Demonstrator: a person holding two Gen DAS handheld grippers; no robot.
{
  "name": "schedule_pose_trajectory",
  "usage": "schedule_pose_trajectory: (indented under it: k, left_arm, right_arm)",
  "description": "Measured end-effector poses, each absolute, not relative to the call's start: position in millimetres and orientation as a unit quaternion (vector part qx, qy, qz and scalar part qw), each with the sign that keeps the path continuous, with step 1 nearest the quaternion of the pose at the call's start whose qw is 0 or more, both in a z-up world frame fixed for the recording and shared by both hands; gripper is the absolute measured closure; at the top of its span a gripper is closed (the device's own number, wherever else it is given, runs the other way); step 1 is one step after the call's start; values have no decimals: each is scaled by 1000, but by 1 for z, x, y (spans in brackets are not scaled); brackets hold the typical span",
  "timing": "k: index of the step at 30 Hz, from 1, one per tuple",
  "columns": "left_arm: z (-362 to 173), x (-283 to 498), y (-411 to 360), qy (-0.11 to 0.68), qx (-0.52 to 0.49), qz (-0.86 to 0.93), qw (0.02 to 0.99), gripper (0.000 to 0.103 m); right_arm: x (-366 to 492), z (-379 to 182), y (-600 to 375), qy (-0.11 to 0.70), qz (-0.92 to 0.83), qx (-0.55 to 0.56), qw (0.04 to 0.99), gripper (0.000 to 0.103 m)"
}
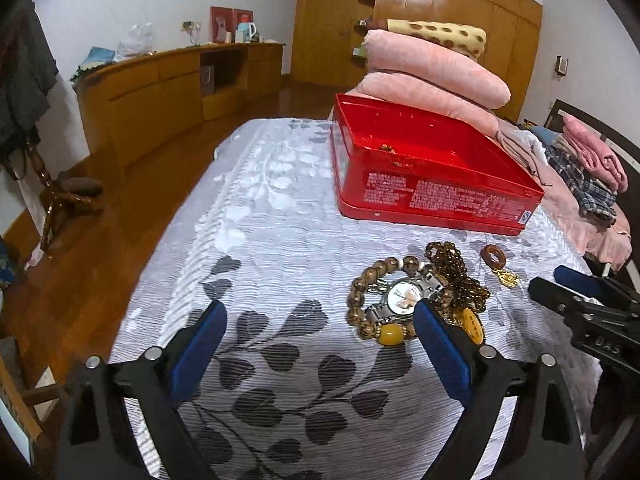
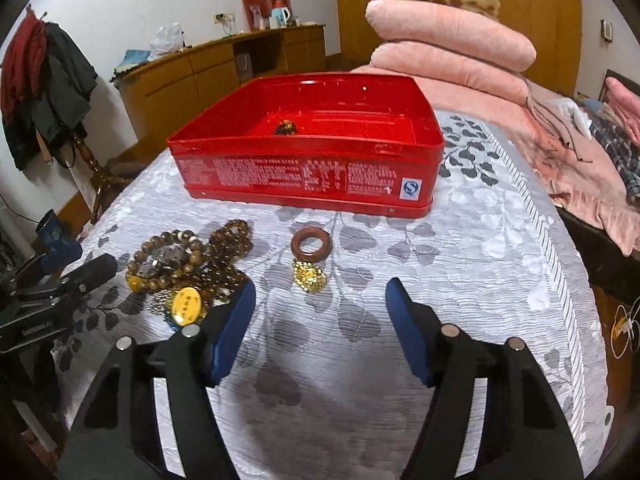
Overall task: Organize jewelry
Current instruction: 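Withdraw both tools from the tin back toward the remaining jewelry, then close the left tool on the wooden bead watch bracelet while the right tool approaches the gold pendant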
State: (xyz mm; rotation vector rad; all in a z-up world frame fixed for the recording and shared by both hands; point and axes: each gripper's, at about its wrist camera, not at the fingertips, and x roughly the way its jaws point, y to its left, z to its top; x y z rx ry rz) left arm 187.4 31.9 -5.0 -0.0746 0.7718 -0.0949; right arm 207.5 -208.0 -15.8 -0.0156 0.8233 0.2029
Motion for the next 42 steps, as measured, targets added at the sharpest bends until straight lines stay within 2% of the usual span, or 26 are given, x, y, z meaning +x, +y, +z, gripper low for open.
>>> schedule_pose_trajectory:
  k: [2,6,17,19,23,34,39,42]
  left_arm:
    - [-5,188,29,378,-39,-50,924,16]
    - [-6,192,24,379,-38,-55,923,18]
    - [-10,203,15,392,-29,-67,917,18]
    - [-11,205,16,395,-33,-67,915,18]
    - [-13,206,18,399,-41,-67,914,18]
    - [-15,214,19,414,-47,-72,906,20]
    - [-17,231,25,425,-61,-64,901,48]
    - [-19,236,22,432,-51,-62,898,51]
  right_arm:
    - [211,-20,-209,406,98,-10,909,42]
    - [221,-31,-206,432,110,-4,895,58]
    - [236,-35,-198,444,117,-10,888,64]
    - [237,-36,-196,446,117,-17,887,67]
    - [240,-35,-191,444,111,-32,889,82]
    - [227,-30,-203,435,102,-23,894,82]
    - [222,-29,-208,431,104,-17,896,82]
    - [224,-31,-207,434,106,-14,895,82]
